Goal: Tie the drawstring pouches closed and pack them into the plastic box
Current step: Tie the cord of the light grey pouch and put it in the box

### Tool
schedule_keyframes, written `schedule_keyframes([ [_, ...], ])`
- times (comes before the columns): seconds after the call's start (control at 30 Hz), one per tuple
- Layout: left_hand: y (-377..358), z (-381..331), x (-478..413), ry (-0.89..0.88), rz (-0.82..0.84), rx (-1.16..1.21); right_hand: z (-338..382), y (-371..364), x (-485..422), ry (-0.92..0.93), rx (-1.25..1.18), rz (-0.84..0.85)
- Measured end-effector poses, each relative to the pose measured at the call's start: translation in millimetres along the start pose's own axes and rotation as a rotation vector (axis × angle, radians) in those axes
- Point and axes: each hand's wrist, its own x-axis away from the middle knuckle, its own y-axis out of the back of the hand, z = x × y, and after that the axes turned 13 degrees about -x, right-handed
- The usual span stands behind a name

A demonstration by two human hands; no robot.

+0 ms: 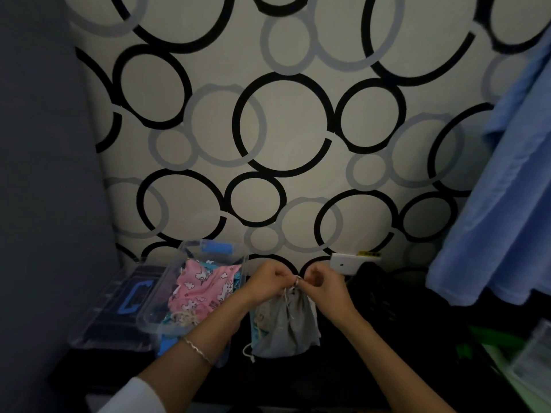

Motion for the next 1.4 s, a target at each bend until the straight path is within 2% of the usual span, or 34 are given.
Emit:
schedule_keyframes([
  [0.2,3,-6,2,0.119,0.078,0.142,1,4,1,0.059,0.051,0.061],
  [0.33,4,-8,3,0.133,0.096,0.185,2,6,4,0.019,-0.054,0.103],
  [0.47,5,-5,3,0.138,0.11,0.161,3,10,2,-0.021,-0.046,0.132],
  [0.63,12,-1,4,0.005,0.019,-0.054,1,19,-2,-0.184,-0.116,0.085],
  [0.77,22,2,5,-0.068,-0.069,-0.478,-4,33,-4,-0.222,-0.108,0.121],
  [0.83,19,3,5,-0.071,-0.137,-0.561,-6,37,-5,-0.213,-0.094,0.147],
  [0.97,-1,11,10,-0.064,-0.178,-0.228,-5,43,-5,-0.255,-0.1,0.225],
  [1.07,-12,18,11,-0.06,-0.185,-0.087,-3,40,-5,-0.316,-0.09,0.254],
  [1.3,-22,19,11,-0.104,-0.186,-0.096,2,26,-17,-0.366,0.074,0.236],
  [1.4,-22,19,13,-0.139,-0.188,-0.107,11,27,-20,-0.38,0.134,0.332],
])
